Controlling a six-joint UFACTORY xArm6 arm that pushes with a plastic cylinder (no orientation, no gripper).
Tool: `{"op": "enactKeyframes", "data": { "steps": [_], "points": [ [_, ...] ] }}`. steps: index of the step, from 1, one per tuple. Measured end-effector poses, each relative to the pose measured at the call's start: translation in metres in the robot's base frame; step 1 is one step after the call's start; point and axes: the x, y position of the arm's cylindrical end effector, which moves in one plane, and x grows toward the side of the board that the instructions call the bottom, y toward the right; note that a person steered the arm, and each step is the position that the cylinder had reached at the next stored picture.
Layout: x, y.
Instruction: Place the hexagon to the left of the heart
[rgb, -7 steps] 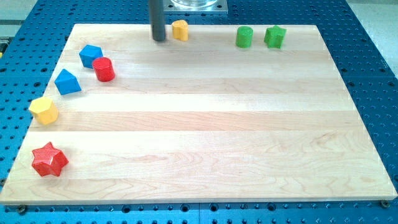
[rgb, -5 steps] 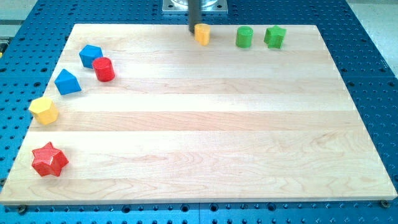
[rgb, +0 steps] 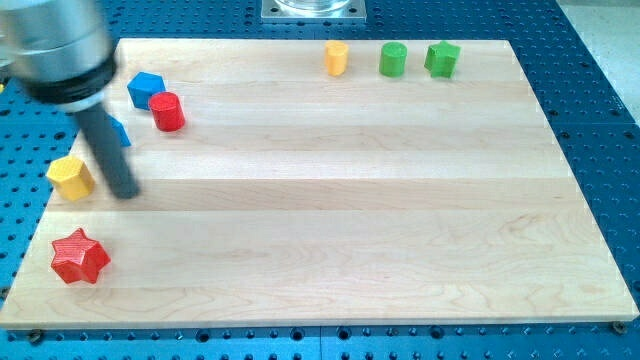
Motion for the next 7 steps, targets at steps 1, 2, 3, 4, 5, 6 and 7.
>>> {"op": "enactKeyframes", "data": {
  "steps": [1,2,3,4,5,6,7],
  "points": [
    [0.033,-0.056],
    [0.014,-0.043],
    [-0.038,-0.011],
    [-0.04,-0.055],
    [-0.056,-0.048],
    [-0.119,0.007],
    [-0.133,0.012]
  ]
}}
